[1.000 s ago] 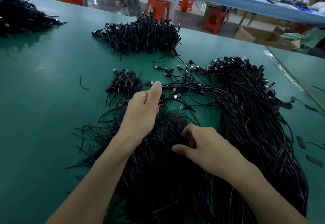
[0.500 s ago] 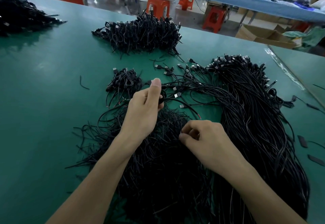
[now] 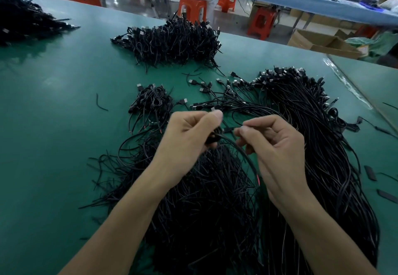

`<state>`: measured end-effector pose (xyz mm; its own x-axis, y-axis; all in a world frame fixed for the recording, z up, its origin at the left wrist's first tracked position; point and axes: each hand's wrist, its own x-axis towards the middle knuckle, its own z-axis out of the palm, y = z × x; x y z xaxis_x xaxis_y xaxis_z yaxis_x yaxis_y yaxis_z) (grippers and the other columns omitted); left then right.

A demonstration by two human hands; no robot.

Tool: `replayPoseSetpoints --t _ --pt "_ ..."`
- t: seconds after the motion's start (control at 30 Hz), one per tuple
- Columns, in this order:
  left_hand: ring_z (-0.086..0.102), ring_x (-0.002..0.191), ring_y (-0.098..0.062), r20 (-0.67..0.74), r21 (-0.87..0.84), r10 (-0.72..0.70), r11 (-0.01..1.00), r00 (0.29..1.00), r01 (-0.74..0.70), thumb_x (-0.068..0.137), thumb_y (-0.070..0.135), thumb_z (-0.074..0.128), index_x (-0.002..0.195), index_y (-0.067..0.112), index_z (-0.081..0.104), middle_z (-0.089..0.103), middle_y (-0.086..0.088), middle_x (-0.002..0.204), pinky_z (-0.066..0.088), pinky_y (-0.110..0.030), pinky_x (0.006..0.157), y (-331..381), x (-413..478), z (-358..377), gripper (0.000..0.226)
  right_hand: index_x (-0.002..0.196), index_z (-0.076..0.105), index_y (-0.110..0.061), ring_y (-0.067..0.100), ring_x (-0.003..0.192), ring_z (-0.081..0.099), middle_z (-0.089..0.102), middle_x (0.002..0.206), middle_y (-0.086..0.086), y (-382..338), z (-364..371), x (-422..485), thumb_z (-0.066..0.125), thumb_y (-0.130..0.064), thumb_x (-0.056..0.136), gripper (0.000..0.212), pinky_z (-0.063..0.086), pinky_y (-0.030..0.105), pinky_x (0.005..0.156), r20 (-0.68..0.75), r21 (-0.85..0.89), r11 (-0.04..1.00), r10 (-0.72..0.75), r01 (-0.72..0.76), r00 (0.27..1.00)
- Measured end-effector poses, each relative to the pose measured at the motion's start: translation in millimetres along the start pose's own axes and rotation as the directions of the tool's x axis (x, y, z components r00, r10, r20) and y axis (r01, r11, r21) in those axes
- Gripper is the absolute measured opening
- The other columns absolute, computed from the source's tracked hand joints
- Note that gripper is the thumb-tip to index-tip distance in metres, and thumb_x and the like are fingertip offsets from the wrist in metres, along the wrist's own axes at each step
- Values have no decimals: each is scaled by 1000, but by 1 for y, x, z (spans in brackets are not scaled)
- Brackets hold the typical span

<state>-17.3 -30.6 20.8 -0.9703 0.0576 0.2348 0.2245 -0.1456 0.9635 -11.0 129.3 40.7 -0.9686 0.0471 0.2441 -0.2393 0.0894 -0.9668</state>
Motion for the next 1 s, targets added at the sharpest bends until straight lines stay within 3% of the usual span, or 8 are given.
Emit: replayPoseSetpoints --t 0.13,0.23,0.37,0.47,0.57,0.73,0.87,1.0 --pt "55 64 -42 148 -85 -67 993 987 80 93 34 57 82 -16 59 55 -38 76 52 -60 69 8 -10 22 51 79 69 -15 19 72 71 75 78 9 -9 15 -1 66 -1 84 15 58 26 65 -36 293 954 82 -68 996" --pt "53 70 -51 108 -109 -81 990 991 93 91 43 54 99 -17 58 53 -45 84 42 -72 75 6 -10 28 61 74 73 -22 20 74 69 75 81 9 -13 21 0 67 -11 79 14 56 30 67 -71 349 936 79 -49 994" --pt "47 61 -38 40 -147 -38 988 998 43 90 39 58 94 -6 53 50 -21 74 40 -43 54 0 -10 25 45 84 78 -19 15 74 66 74 82 5 -13 22 -5 67 -15 83 12 53 23 65 -7 339 940 51 -46 999" --pt "64 79 -6 61 -233 -23 972 998 37 99 19 48 102 3 54 67 6 84 52 -19 68 0 -11 28 18 85 78 -13 11 74 68 74 81 3 -12 20 -9 64 -15 86 14 52 19 62 69 351 930 89 -108 994" --pt "65 83 -10 16 -215 24 977 1000 -20 105 23 39 116 -2 56 68 -2 91 54 -22 72 0 -10 23 33 85 78 -8 5 63 61 69 70 -1 -12 18 -13 64 -10 90 15 48 15 57 135 322 934 117 -155 984" --pt "56 77 -61 -59 -46 68 996 996 -71 104 44 32 110 21 73 57 -45 90 39 -52 65 2 -8 19 48 82 77 -15 0 59 64 71 66 -4 -11 16 -16 69 -4 84 14 47 11 55 83 143 986 70 -81 994" --pt "35 38 -33 -37 -61 69 996 997 -71 104 47 33 113 17 71 44 -32 56 28 -38 35 0 -7 18 50 74 74 -20 5 55 59 67 61 -4 -10 9 -13 75 -4 82 18 46 16 53 54 21 1000 19 -20 998" --pt "24 36 -9 -90 -129 13 991 996 -25 98 48 39 107 10 72 20 -12 47 26 -16 39 2 -7 19 51 82 76 -24 11 68 65 71 74 -3 -7 7 -12 77 -9 84 15 51 24 63 144 -239 965 -80 113 986"
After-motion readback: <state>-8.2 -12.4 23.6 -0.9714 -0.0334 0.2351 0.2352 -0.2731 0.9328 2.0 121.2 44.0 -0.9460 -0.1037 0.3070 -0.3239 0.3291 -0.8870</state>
